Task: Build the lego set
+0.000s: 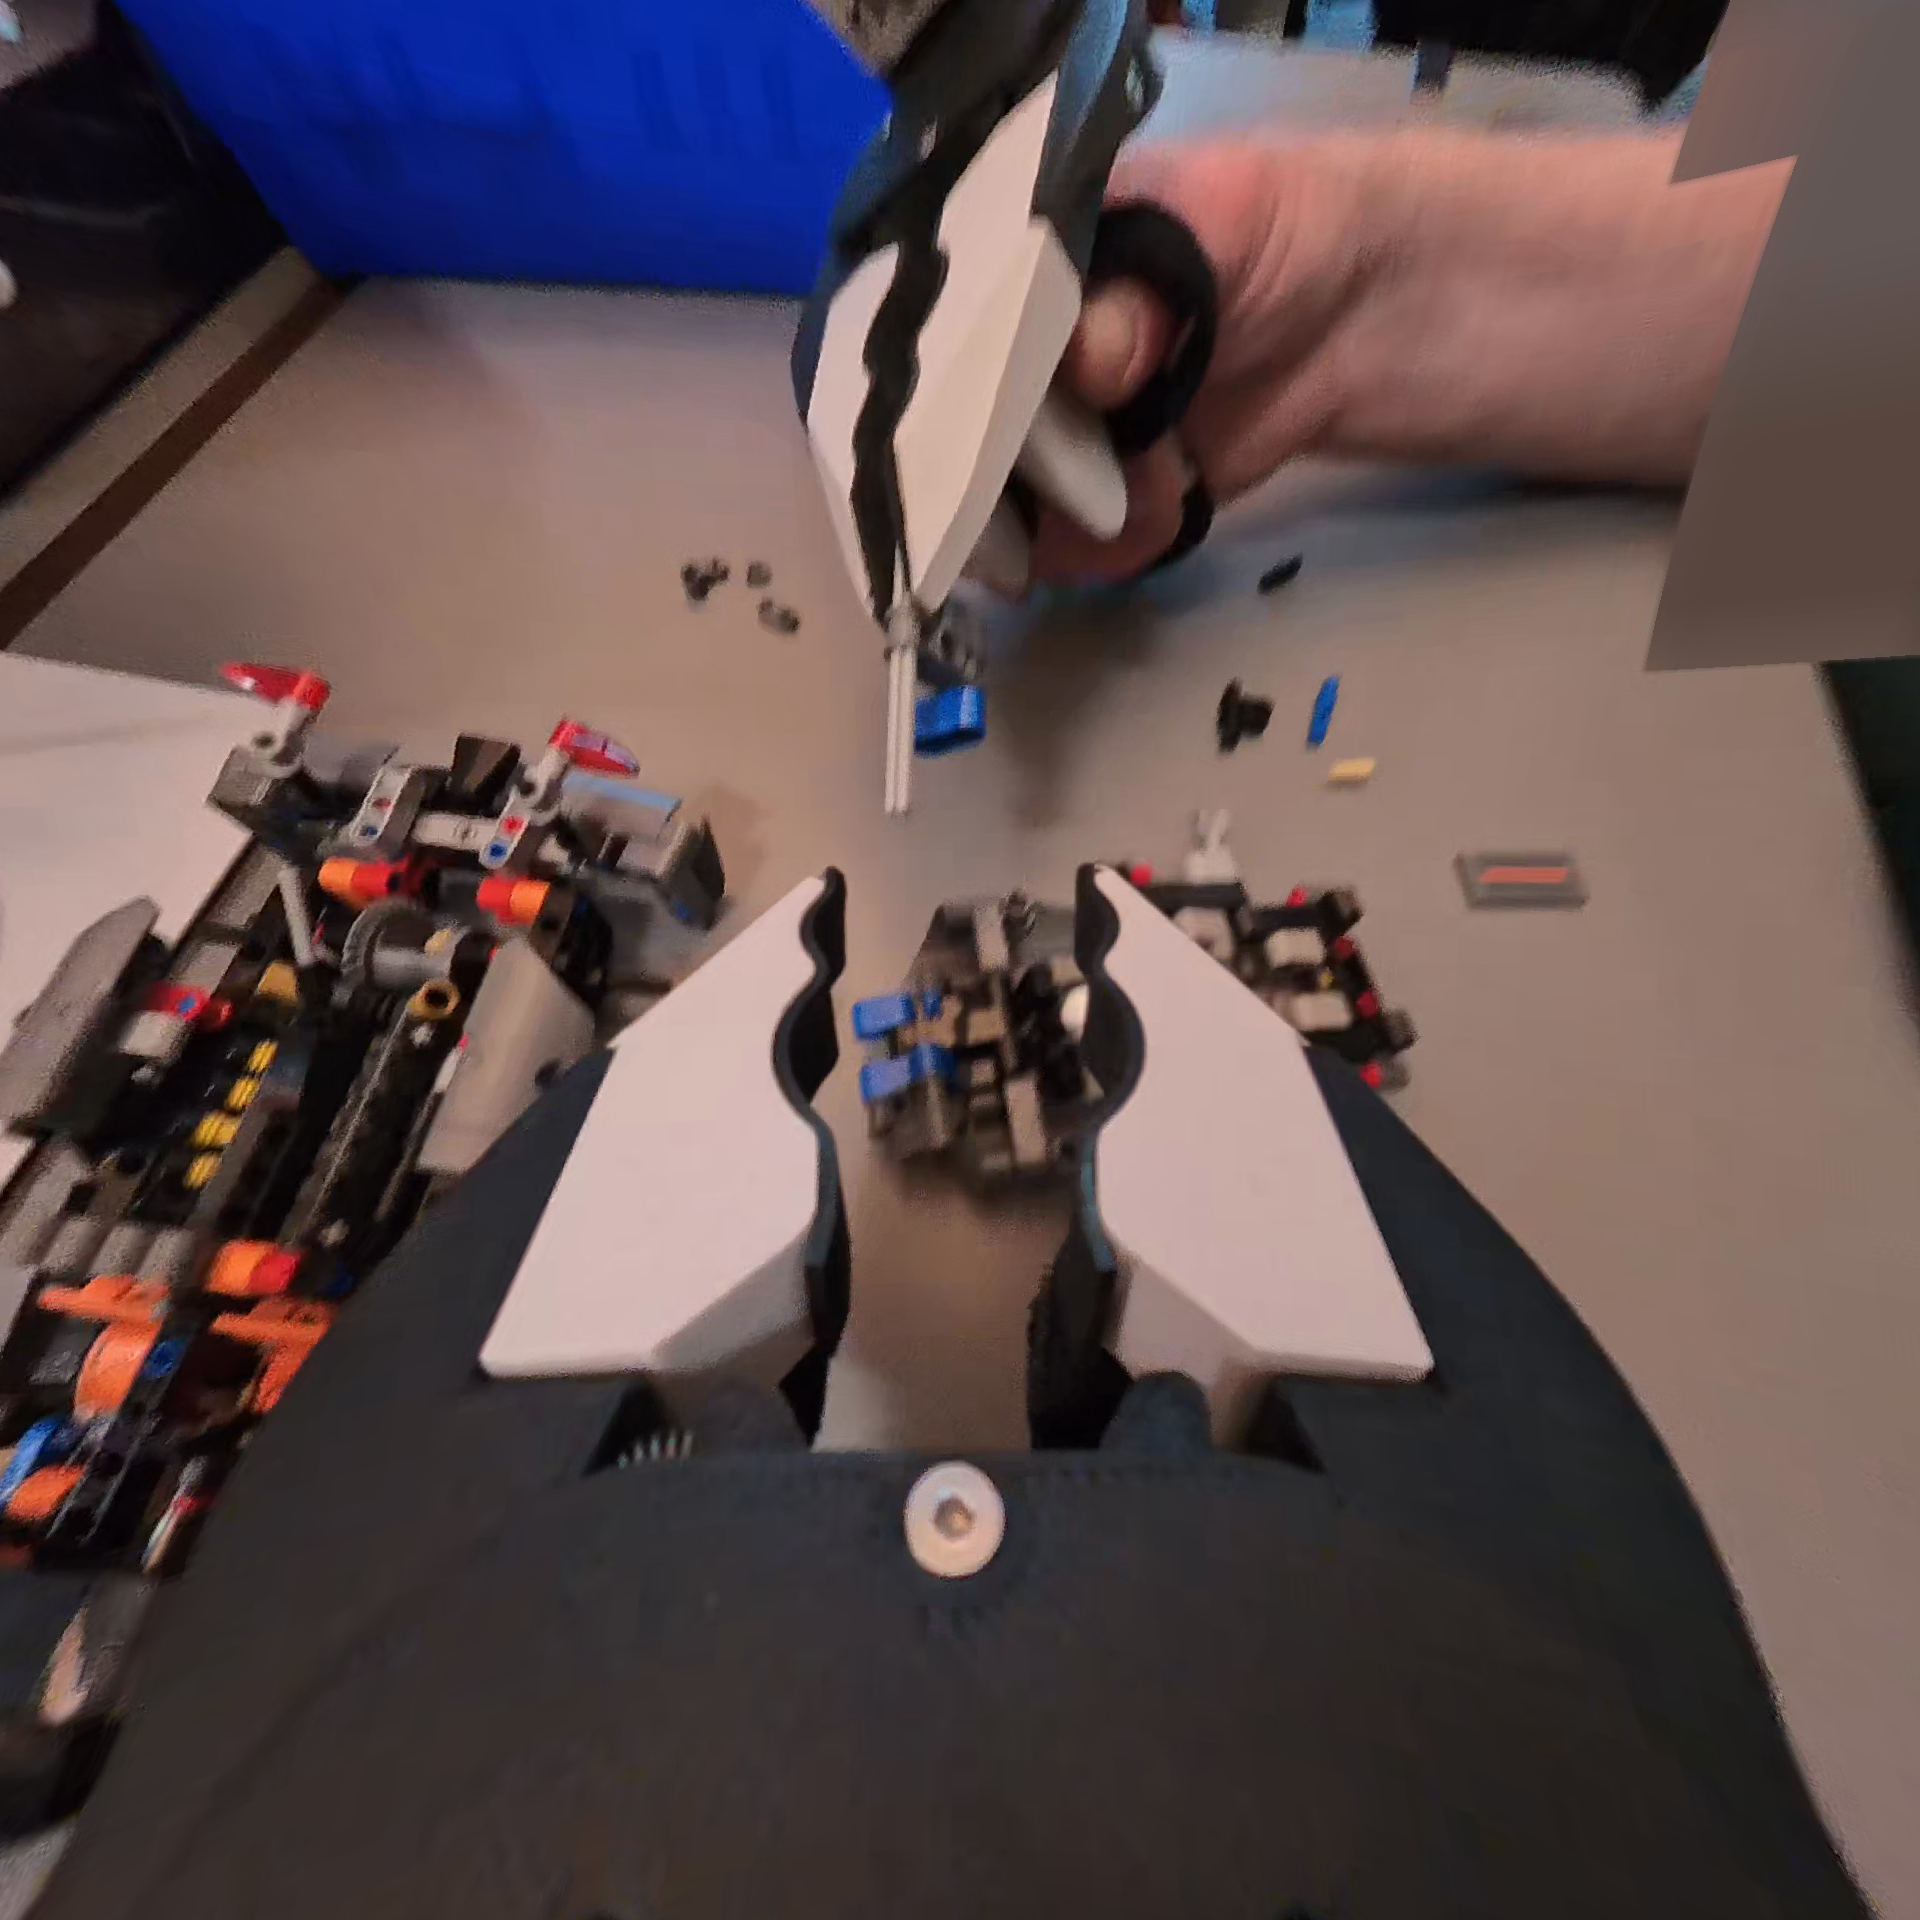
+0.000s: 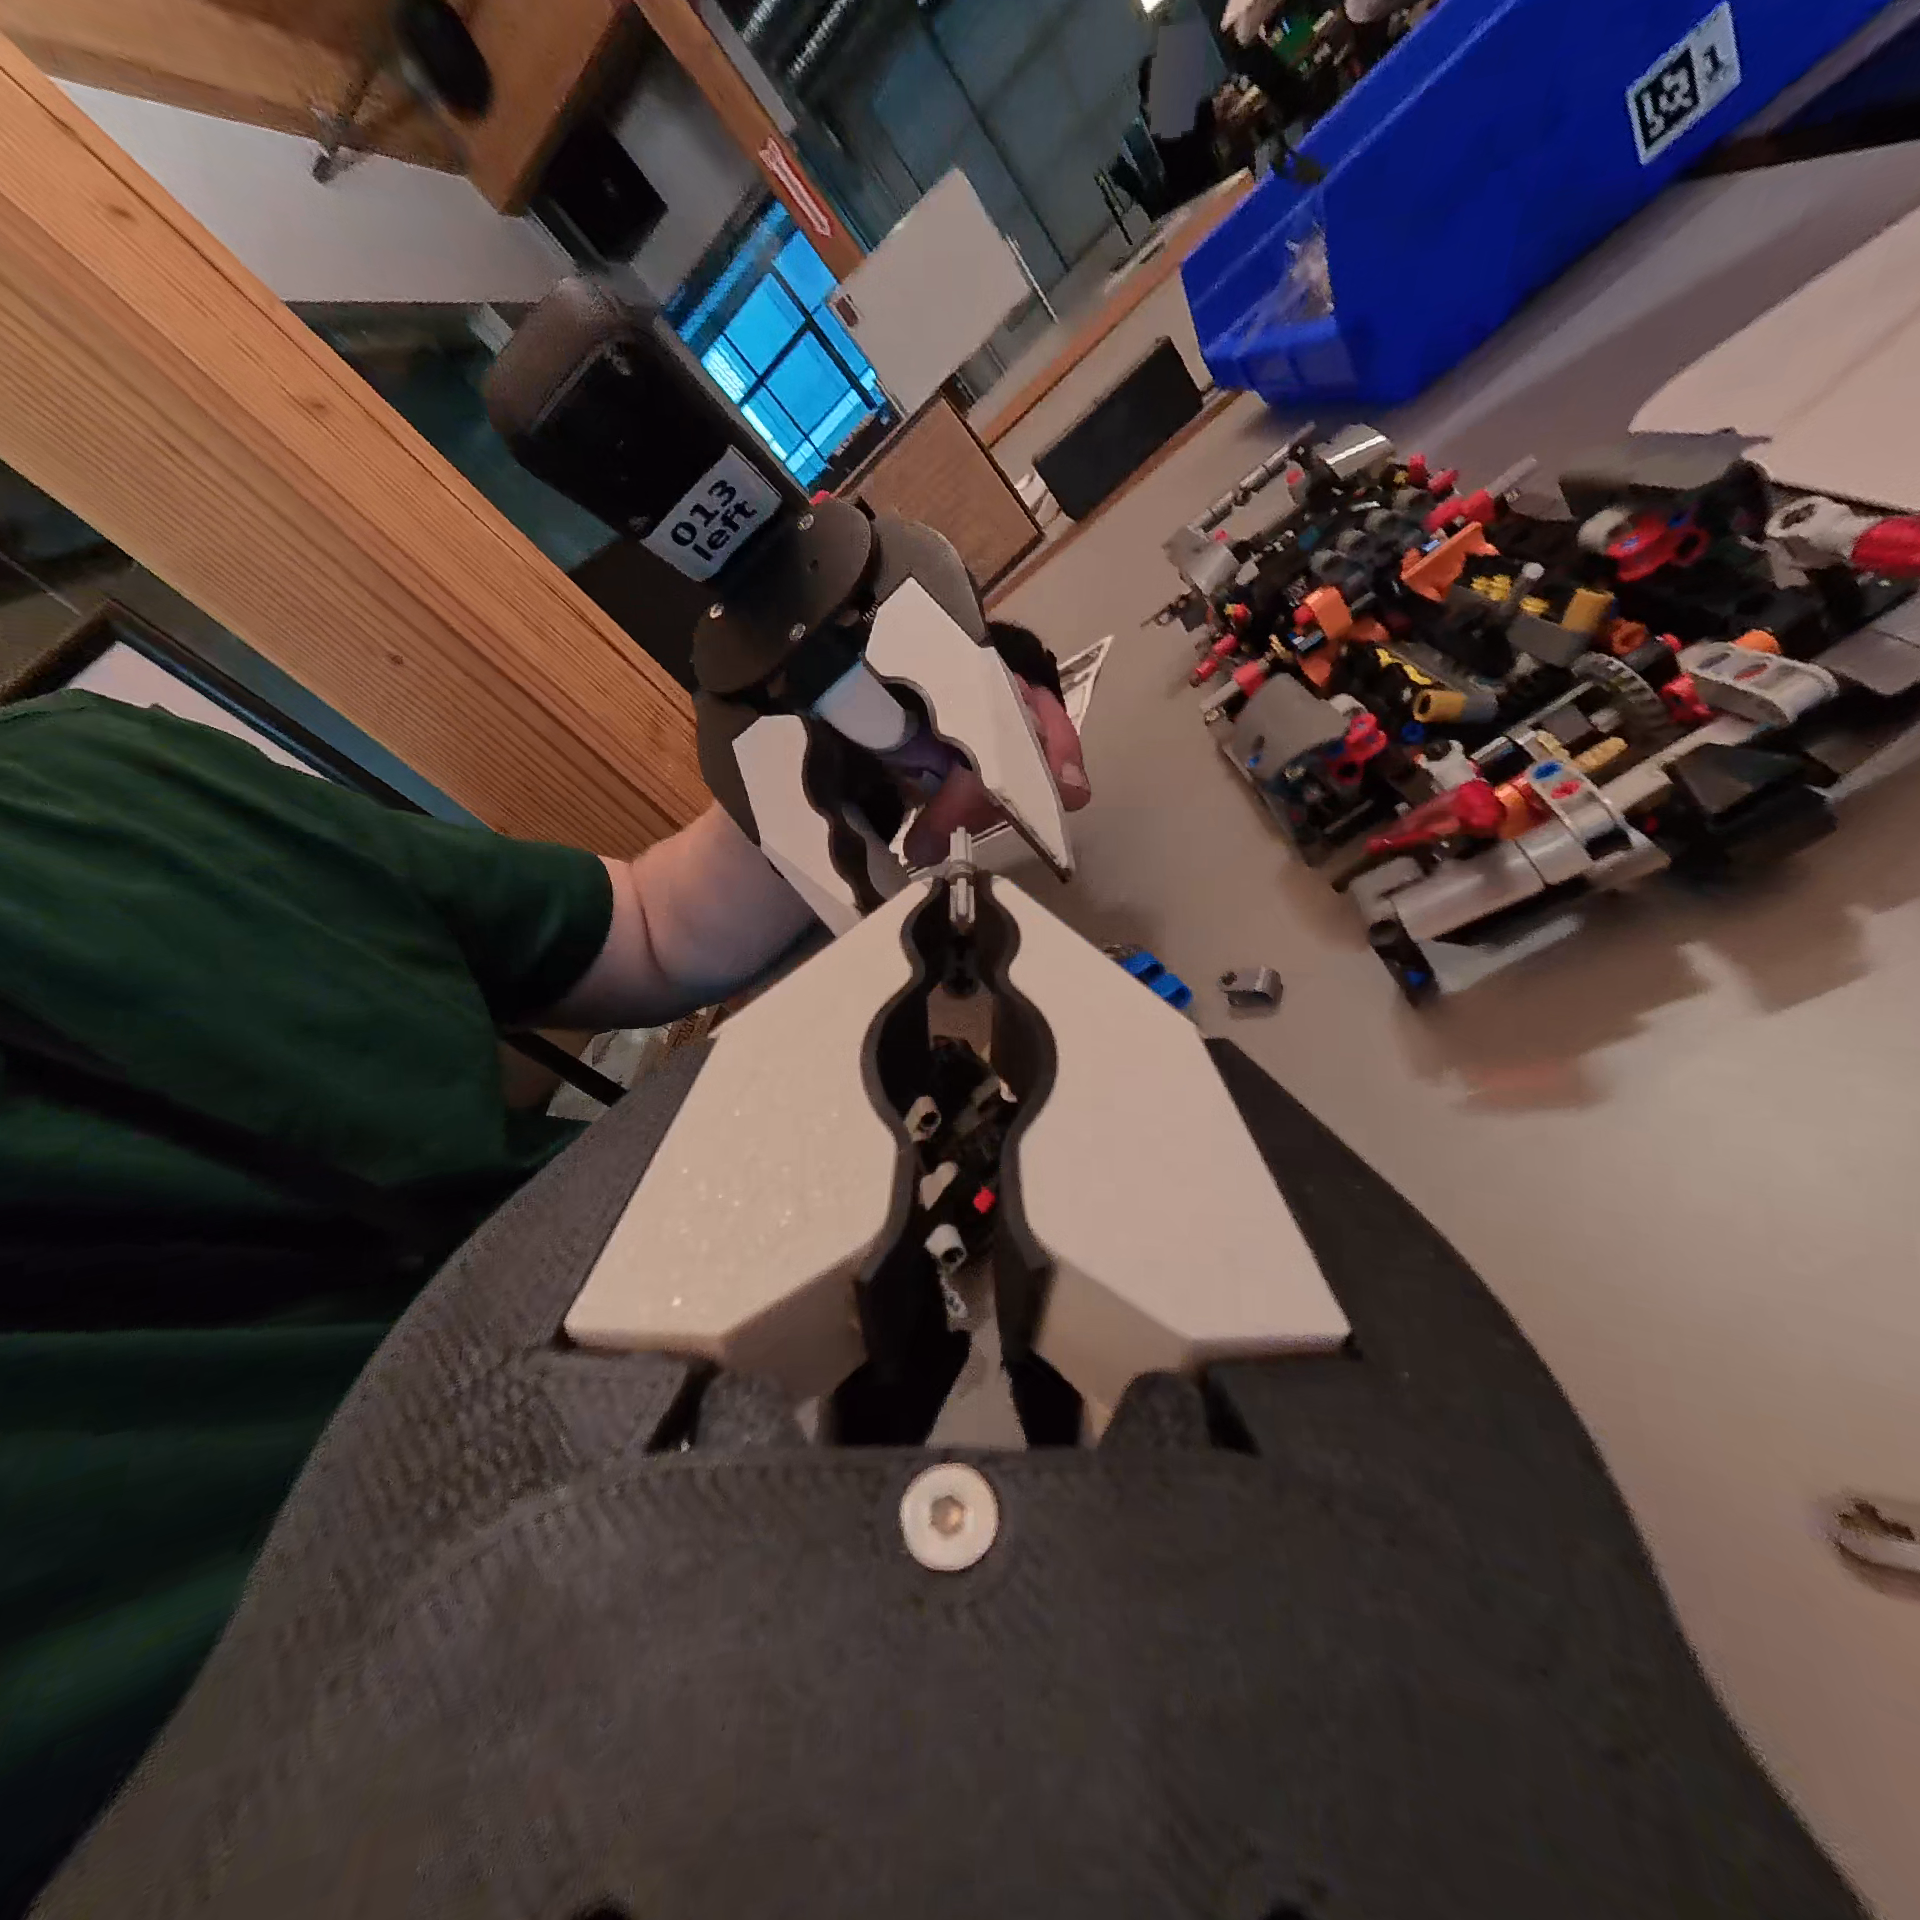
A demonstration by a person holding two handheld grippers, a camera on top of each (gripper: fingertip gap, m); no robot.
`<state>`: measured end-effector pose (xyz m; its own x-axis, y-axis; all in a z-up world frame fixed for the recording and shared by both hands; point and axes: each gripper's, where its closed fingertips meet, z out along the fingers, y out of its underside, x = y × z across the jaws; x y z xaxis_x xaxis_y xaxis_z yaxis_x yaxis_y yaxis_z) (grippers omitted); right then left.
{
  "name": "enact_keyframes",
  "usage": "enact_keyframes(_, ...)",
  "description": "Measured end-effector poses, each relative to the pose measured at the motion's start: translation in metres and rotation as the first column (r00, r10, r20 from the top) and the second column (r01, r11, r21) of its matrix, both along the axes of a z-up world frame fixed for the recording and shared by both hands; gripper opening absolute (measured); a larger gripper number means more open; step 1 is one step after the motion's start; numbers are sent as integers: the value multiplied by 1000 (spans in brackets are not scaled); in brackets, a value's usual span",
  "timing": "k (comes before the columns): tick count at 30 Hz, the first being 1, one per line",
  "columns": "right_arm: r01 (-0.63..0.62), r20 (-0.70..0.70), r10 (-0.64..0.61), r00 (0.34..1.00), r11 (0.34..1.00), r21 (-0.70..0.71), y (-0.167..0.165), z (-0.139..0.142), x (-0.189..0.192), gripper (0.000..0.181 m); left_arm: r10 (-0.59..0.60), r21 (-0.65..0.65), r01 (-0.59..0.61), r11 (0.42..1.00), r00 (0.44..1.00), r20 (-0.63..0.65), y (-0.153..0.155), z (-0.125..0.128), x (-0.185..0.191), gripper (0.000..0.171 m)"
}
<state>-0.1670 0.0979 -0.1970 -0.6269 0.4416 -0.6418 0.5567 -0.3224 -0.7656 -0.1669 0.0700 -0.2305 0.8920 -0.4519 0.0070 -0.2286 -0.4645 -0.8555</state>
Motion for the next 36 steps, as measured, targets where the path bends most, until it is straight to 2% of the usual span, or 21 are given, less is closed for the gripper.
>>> enact_keyframes(3, -17, -24, 17, 1000, 1000, 5, -6, 6, 3, 2, 24, 81, -34, 996, 992, 122, 12, 20, 9, 37)
enact_keyframes(4, -22, -31, 23, 999, 1000, 18, -8, 7, 4, 2, 7, 105, -23, 994, 988, 152, 13, 26, 13, 30)
enact_keyframes(5, -22, -36, 23, 999, 999, 36, -10, 7, 5, 2, 6, 140, -27, 990, 989, 149, 14, 31, 13, 16)
enact_keyframes(8, -18, -46, 20, 999, 999, 31, -11, 11, 7, 2, 9, 150, -35, 988, 985, 174, 12, 34, 9, 4)
enact_keyframes(14, 30, -89, -25, 996, 998, 55, -10, 16, 4, 5, -1, 152, -37, 988, 969, 246, 11, 38, 7, 2)
enact_keyframes(20, 127, -146, -100, 984, 974, 188, 2, 16, -1, 29, 46, 200, -127, 972, 930, 365, 12, 51, -11, 2)
enact_keyframes(24, 150, -157, -111, 981, 952, 267, -1, 12, -3, 36, 58, 195, -122, 973, 950, 306, 15, 46, -7, 2)
enact_keyframes(28, 154, -176, -113, 978, 958, 243, 9, 26, 2, 37, 59, 198, -106, 974, 971, 231, 16, 42, -3, 2)
enact_keyframes(32, 107, -138, -74, 988, 961, 256, -2, 18, 4, 40, 81, 270, -100, 958, 994, 80, 19, 46, 2, 2)
enact_keyframes(34, 142, -168, -95, 981, 946, 292, -6, 17, 1, 40, 104, 307, -93, 947, 994, -18, 20, 46, 2, 2)
enact_keyframes(36, 217, -223, -138, 965, 896, 386, -4, 17, -4, 45, 136, 316, -117, 942, 990, -37, 21, 48, 2, 2)
